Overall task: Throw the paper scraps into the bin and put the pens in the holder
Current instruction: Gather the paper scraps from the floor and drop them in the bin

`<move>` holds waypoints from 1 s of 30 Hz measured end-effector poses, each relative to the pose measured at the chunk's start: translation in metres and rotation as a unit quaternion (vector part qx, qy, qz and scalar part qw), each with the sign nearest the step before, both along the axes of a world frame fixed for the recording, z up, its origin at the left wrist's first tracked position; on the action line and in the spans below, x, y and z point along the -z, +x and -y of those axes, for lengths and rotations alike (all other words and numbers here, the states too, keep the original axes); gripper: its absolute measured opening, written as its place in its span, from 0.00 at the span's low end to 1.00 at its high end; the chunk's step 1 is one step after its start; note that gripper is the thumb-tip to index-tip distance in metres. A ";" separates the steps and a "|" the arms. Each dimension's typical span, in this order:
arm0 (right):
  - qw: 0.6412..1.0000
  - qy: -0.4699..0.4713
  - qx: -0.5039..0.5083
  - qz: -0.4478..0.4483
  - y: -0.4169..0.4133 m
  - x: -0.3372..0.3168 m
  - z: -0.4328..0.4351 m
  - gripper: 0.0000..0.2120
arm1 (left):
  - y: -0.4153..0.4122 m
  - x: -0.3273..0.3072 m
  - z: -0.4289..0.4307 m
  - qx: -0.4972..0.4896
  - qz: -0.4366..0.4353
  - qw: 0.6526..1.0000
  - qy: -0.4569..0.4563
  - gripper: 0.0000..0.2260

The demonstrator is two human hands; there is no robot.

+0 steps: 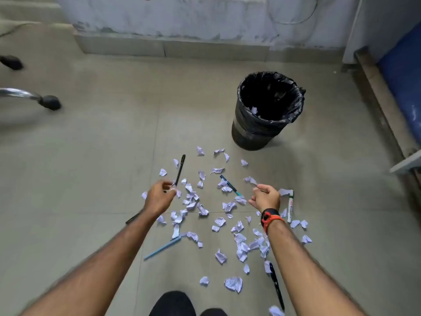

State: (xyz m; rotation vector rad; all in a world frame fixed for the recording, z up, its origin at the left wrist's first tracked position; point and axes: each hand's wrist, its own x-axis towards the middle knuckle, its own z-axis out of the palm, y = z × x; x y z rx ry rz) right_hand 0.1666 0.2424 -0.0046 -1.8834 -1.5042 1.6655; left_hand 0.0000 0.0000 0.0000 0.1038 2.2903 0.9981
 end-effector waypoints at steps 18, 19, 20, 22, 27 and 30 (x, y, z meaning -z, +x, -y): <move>0.948 0.127 -0.112 0.269 -0.041 0.159 -0.058 0.13 | -0.096 0.150 0.053 0.038 -0.016 0.967 -0.253 0.39; 0.952 0.140 -0.136 0.236 -0.052 0.159 -0.055 0.08 | -0.099 0.155 0.052 0.068 -0.002 0.959 -0.274 0.41; 0.957 0.143 -0.168 0.188 -0.060 0.158 -0.052 0.04 | -0.101 0.159 0.049 0.086 0.008 0.952 -0.293 0.44; 0.959 0.120 -0.227 0.116 -0.077 0.155 -0.051 0.09 | -0.102 0.165 0.045 0.099 0.014 0.942 -0.320 0.48; 0.937 0.225 -0.204 0.172 -0.110 0.146 -0.077 0.13 | -0.101 0.165 0.043 0.127 -0.019 0.932 -0.340 0.49; 0.923 0.152 -0.223 0.273 -0.121 0.147 -0.081 0.20 | -0.096 0.170 0.041 0.132 -0.036 0.931 -0.337 0.51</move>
